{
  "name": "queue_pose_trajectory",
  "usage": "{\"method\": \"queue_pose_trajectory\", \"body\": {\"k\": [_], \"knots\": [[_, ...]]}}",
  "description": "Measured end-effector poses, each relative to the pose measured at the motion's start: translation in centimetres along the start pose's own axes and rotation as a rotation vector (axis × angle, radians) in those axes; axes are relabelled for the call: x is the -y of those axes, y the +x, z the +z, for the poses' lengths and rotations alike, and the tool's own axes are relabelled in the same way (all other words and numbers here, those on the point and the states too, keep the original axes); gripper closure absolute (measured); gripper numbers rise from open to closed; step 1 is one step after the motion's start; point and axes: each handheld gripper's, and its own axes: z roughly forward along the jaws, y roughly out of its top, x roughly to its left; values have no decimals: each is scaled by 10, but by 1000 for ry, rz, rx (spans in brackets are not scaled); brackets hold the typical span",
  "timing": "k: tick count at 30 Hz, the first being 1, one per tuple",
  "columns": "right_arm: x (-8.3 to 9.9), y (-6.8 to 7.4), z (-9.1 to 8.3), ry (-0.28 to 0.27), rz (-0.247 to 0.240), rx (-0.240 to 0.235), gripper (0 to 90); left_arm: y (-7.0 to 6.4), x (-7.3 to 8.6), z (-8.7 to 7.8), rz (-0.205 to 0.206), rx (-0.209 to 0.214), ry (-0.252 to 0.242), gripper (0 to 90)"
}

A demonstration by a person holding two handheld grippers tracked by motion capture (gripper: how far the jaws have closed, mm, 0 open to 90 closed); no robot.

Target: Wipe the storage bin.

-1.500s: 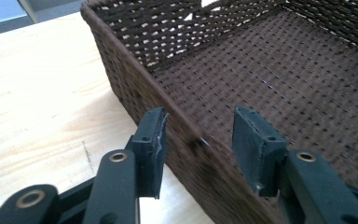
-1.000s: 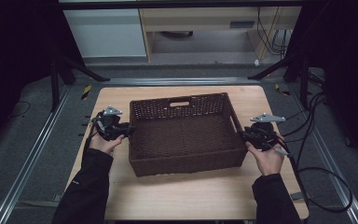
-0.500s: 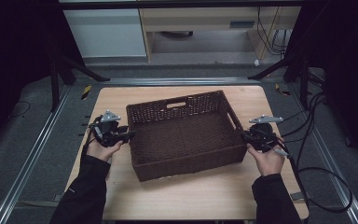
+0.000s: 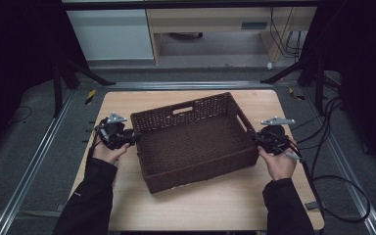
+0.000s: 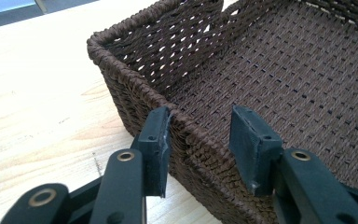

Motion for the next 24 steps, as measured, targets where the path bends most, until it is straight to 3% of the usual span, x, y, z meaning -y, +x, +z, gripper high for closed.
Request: {"method": "queue_pose_trajectory", "body": {"k": [4, 5, 8, 10, 11, 16, 24], "knots": [[0, -2, -6, -5, 6, -3, 709, -8, 5, -6, 15, -12, -3, 575], [0, -2, -6, 1, 1, -1, 714, -11, 7, -9, 36, -20, -3, 573], [0, -1, -4, 3, -2, 11, 727, -12, 7, -12, 45, -11, -5, 571], [-2, -2, -1, 11, -9, 30, 802, -9, 6, -15, 39, -1, -10, 543], [-2, -3, -1, 13, -14, 34, 806, -4, 3, -17, 35, -10, -32, 533], [-4, -5, 2, 20, -7, 27, 811, 12, -5, -16, 18, -29, -43, 516], [-8, -8, 9, 7, 0, 41, 805, 41, -20, 9, 14, -51, -22, 499]]}}
